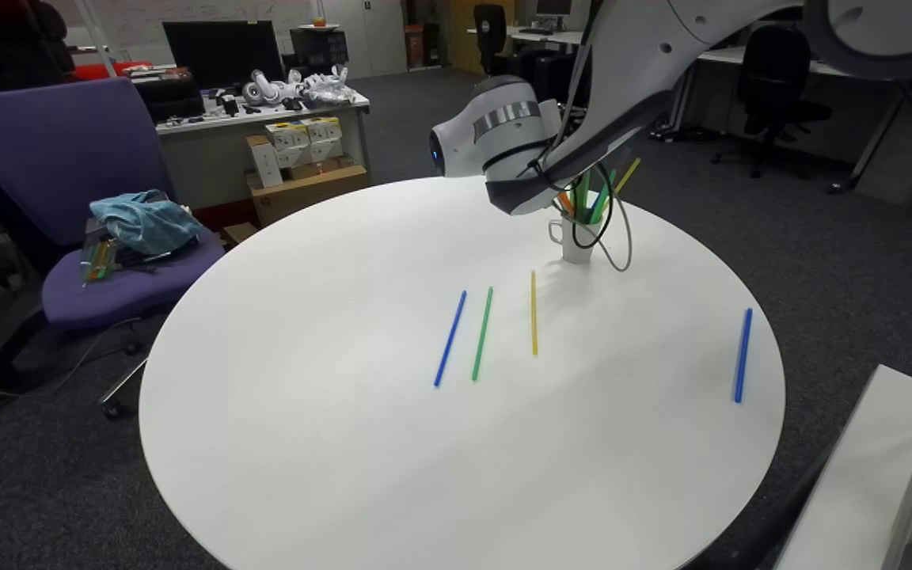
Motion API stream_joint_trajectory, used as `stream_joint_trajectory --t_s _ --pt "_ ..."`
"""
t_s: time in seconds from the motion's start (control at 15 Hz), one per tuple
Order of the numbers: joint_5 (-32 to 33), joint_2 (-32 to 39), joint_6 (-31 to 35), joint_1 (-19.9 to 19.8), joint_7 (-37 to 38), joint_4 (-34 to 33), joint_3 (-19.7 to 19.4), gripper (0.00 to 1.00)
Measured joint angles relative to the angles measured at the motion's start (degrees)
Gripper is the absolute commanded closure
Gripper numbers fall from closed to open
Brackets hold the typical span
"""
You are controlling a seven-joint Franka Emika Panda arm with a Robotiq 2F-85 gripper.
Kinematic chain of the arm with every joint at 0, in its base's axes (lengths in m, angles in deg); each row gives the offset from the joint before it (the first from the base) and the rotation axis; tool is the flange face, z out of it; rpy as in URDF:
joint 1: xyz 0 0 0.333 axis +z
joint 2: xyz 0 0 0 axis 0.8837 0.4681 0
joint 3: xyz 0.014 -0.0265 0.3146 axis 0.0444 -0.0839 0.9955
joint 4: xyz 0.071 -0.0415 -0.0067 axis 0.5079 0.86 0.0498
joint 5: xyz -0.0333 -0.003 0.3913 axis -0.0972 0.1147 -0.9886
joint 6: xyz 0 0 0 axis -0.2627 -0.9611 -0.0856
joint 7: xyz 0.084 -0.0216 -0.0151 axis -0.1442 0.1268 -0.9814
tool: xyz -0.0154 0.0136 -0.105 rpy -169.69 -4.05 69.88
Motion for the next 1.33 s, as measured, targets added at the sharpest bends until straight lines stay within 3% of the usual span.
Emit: stream_joint_trajectory --t_s 0.73,1.33 --pt "1.07 5.55 -0.05 0.01 3.38 -0.24 -0.82 1.00" --pt "1.35 6.00 -0.05 0.15 3.56 -0.25 -0.82 1.00"
